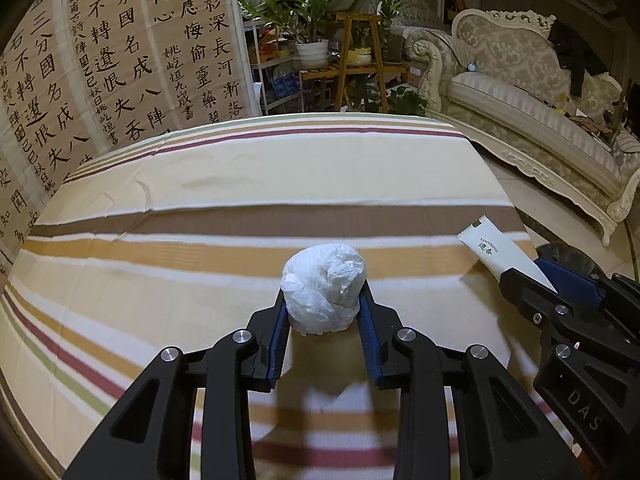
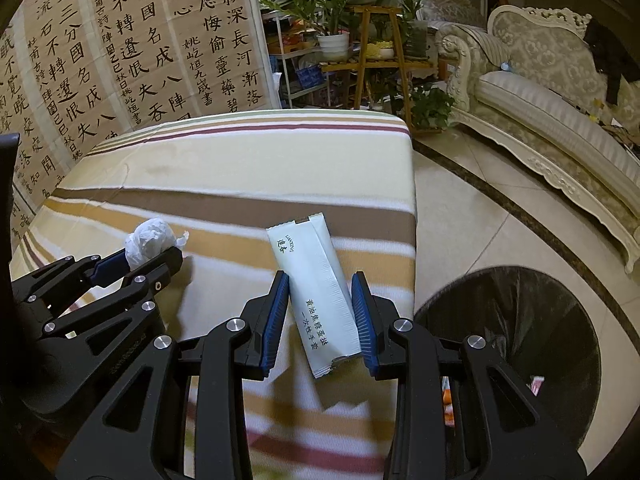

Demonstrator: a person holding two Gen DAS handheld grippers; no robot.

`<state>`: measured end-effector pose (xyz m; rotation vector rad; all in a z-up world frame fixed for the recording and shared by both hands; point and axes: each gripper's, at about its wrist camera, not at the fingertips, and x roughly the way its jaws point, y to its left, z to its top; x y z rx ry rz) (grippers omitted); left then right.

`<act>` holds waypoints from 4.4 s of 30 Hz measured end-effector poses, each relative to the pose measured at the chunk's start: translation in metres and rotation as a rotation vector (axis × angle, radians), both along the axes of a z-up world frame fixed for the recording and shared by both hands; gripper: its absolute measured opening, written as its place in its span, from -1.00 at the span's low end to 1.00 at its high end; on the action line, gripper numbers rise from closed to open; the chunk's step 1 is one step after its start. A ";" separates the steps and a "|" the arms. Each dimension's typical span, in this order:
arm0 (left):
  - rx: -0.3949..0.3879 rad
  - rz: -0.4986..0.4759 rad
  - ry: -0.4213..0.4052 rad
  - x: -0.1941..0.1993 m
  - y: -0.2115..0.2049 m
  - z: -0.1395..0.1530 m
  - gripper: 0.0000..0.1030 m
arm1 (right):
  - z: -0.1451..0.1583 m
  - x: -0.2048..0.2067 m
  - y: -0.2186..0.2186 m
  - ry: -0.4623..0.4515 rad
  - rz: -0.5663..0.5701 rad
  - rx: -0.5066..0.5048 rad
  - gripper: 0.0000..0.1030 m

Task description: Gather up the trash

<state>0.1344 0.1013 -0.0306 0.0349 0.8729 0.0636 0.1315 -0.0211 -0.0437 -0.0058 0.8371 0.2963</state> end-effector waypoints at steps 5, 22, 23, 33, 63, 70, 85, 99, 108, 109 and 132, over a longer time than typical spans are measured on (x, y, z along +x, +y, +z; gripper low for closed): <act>0.002 -0.002 -0.009 -0.019 -0.004 0.003 -0.37 | 0.001 -0.023 -0.005 0.001 -0.009 0.004 -0.38; -0.014 -0.126 -0.039 -0.066 -0.063 0.008 -0.37 | 0.000 -0.083 -0.073 -0.021 -0.147 -0.006 -0.38; -0.014 -0.137 -0.039 -0.068 -0.067 0.008 -0.37 | 0.000 -0.086 -0.080 -0.022 -0.163 -0.007 -0.38; -0.006 -0.226 -0.044 -0.072 -0.116 0.005 -0.37 | -0.007 -0.098 -0.135 -0.032 -0.298 -0.028 -0.38; 0.048 -0.283 -0.025 -0.033 -0.186 -0.009 -0.27 | -0.029 -0.058 -0.198 -0.024 -0.443 -0.012 -0.34; 0.047 -0.279 -0.027 -0.032 -0.186 -0.008 0.15 | -0.030 -0.055 -0.199 -0.024 -0.459 -0.010 -0.08; 0.047 -0.267 -0.068 -0.037 -0.182 -0.002 0.52 | -0.020 -0.070 -0.202 -0.053 -0.491 -0.030 0.24; 0.036 -0.237 -0.119 -0.060 -0.159 0.012 0.58 | -0.002 -0.097 -0.196 -0.100 -0.496 -0.028 0.36; 0.023 -0.222 -0.168 -0.087 -0.143 0.031 0.62 | 0.016 -0.119 -0.177 -0.154 -0.471 -0.048 0.53; 0.021 -0.221 -0.171 -0.089 -0.141 0.032 0.62 | 0.018 -0.122 -0.175 -0.159 -0.469 -0.049 0.53; -0.014 -0.195 -0.222 -0.128 -0.110 0.050 0.64 | 0.040 -0.166 -0.154 -0.217 -0.454 -0.062 0.55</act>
